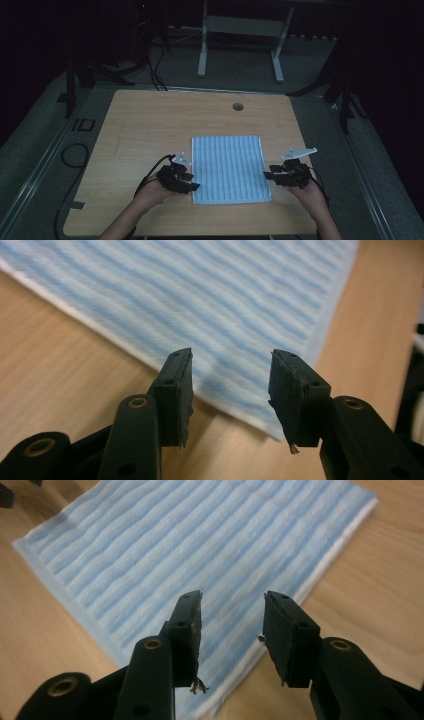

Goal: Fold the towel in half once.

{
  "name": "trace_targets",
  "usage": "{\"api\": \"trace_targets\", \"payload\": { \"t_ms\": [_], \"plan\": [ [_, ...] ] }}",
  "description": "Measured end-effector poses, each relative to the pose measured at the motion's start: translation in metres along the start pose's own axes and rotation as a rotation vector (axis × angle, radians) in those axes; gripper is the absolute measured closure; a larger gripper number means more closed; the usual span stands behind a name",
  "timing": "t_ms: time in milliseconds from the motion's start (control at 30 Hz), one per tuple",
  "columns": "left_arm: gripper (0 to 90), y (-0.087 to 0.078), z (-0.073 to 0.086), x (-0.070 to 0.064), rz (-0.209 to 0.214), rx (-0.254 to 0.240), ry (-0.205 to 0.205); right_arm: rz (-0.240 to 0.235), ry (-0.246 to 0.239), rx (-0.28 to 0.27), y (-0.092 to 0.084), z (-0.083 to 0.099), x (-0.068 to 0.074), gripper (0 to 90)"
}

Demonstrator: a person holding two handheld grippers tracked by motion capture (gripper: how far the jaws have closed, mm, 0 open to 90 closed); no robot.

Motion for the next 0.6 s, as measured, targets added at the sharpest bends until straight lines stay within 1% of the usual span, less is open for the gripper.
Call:
{"api": "trace_targets", "payload": {
  "t_ms": [33, 67, 100, 133, 167, 200, 233, 267, 333, 367, 433, 467, 533, 567, 600],
  "plan": [
    [45.8, 0.002, -0.001, 0.009, -0.071, 0.018, -0.011, 0.011, -0.008, 0.006, 0.006, -0.004, -0.004, 56.5],
    [44.2, 0.002, -0.001, 0.009, -0.071, 0.018, -0.011, 0.013, -0.012, 0.008, 0.009, -0.006, -0.007, 56.0],
    [44.2, 0.002, -0.001, 0.012, -0.085, 0.031, -0.014, 0.013, -0.012, 0.008, 0.009, -0.006, -0.007, 56.0],
    [42.4, 0.002, -0.002, 0.013, -0.075, 0.029, -0.021, 0.004, -0.008, 0.012, 0.014, -0.010, -0.011, 55.4],
    [42.4, 0.002, -0.002, 0.015, -0.075, 0.036, -0.026, 0.004, -0.008, 0.012, 0.014, -0.010, -0.011, 55.4],
    [42.4, 0.002, -0.002, 0.018, -0.087, 0.040, -0.031, 0.013, -0.006, 0.028, 0.019, -0.012, -0.017, 55.4],
    [42.4, 0.002, -0.003, 0.021, -0.086, 0.039, -0.038, 0.013, -0.006, 0.028, 0.019, -0.012, -0.017, 55.4],
    [42.5, 0.002, -0.004, 0.023, -0.083, 0.035, -0.048, 0.019, -0.009, 0.041, 0.023, -0.014, -0.022, 54.6],
    [42.5, 0.001, -0.006, 0.027, -0.092, 0.033, -0.049, 0.019, -0.006, 0.049, 0.027, -0.017, -0.026, 53.3],
    [42.5, 0.002, -0.007, 0.030, -0.098, 0.037, -0.049, 0.019, -0.006, 0.049, 0.027, -0.017, -0.026, 53.3],
    [42.5, 0.001, -0.009, 0.037, -0.149, 0.031, -0.038, 0.024, -0.005, 0.060, 0.029, -0.019, -0.031, 52.9],
    [42.5, 0.002, -0.011, 0.039, -0.152, 0.032, -0.041, 0.029, 0.000, 0.059, 0.031, -0.023, -0.035, 51.1],
    [42.5, 0.002, -0.014, 0.043, -0.156, 0.030, -0.045, 0.031, 0.004, 0.063, 0.032, -0.025, -0.037, 49.9],
    [42.5, 0.003, -0.016, 0.045, -0.151, 0.030, -0.055, 0.034, 0.005, 0.066, 0.033, -0.027, -0.039, 48.6],
    [42.4, 0.003, -0.019, 0.051, -0.167, 0.031, -0.061, 0.037, 0.010, 0.073, 0.035, -0.031, -0.044, 47.3]
  ]
}}
Point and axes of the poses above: each handheld gripper's, and its own axes: y roughly forward along the jaws, z roughly out of its underside, x roughly to its left, the point moved 10 cm from there along y, roughly forward along the jaws, and after that the axes turned 2 degrees about x, right-handed, at the moved point
